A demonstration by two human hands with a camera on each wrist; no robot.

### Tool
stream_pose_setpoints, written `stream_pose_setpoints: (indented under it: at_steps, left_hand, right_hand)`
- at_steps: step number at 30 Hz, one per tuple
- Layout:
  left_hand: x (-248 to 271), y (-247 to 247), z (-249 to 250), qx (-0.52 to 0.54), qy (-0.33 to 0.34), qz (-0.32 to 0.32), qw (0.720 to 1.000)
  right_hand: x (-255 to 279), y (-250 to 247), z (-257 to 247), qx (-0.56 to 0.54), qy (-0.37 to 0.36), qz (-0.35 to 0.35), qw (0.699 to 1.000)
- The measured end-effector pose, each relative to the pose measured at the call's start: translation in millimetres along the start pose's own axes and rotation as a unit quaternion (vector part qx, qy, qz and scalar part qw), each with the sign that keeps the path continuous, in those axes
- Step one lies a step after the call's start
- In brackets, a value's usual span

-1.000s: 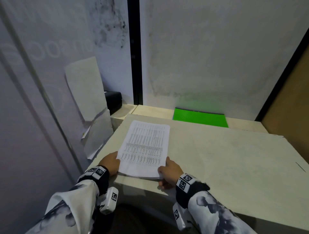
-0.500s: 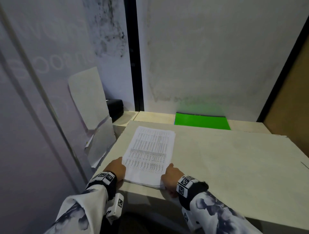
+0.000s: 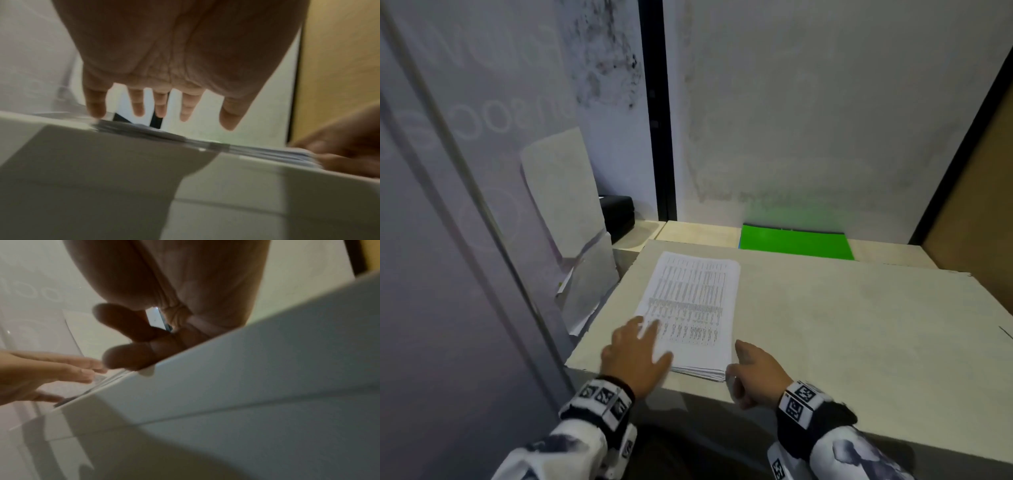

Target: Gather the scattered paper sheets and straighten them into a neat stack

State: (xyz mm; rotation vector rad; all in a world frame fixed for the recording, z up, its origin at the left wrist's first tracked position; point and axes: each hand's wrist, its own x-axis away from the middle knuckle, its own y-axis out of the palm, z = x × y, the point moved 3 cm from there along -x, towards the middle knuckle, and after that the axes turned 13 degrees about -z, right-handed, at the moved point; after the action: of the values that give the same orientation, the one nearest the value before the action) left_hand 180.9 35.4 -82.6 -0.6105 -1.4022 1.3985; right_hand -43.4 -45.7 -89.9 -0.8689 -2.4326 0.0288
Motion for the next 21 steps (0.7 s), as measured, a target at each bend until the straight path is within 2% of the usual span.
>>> stream_pose_setpoints:
  at_steps: [3,5,7,11,16,18,21]
  left_hand:
    - [20.2,34.3,41.7,-0.049,0.113,0.001,0.992]
    - [30.6,52.7,59.9,-0.098,0.157,-0.007,0.983]
    - [32.5,68.5,65.5,-0.127,0.144,-0.053,0.980]
    - [28.7,80.8,64.8,-0.140,0.143,-0.069,0.977]
    - [20.6,83.6,62.4,-0.155,0.147,-0.070,0.974]
    - [14.1,87.8,61.8,-0.155,0.152,-0.023,0.976]
    - [15.6,85.9,65.1,-0.160,0.157,0.006,0.975]
  right_hand:
    - [10.7,0.2,11.8,0.029,-0.042,0.065,0.997]
    - [11.4,1.5,21.7,0.027,-0.052,0.097,0.994]
    - [11.5,2.6,27.5,0.014,-0.058,0.107,0.993]
    - [6.8,2.1,35.6,0.007,-0.066,0.118,0.991]
    - [-5.1,-3.3,34.2,0.015,-0.076,0.082,0.994]
    - [-5.3,-9.8,35.2,0.015,-0.066,0.062,0.996]
    - [-1.0,-17.0,32.9,-0.072,-0.045,-0.024,0.996]
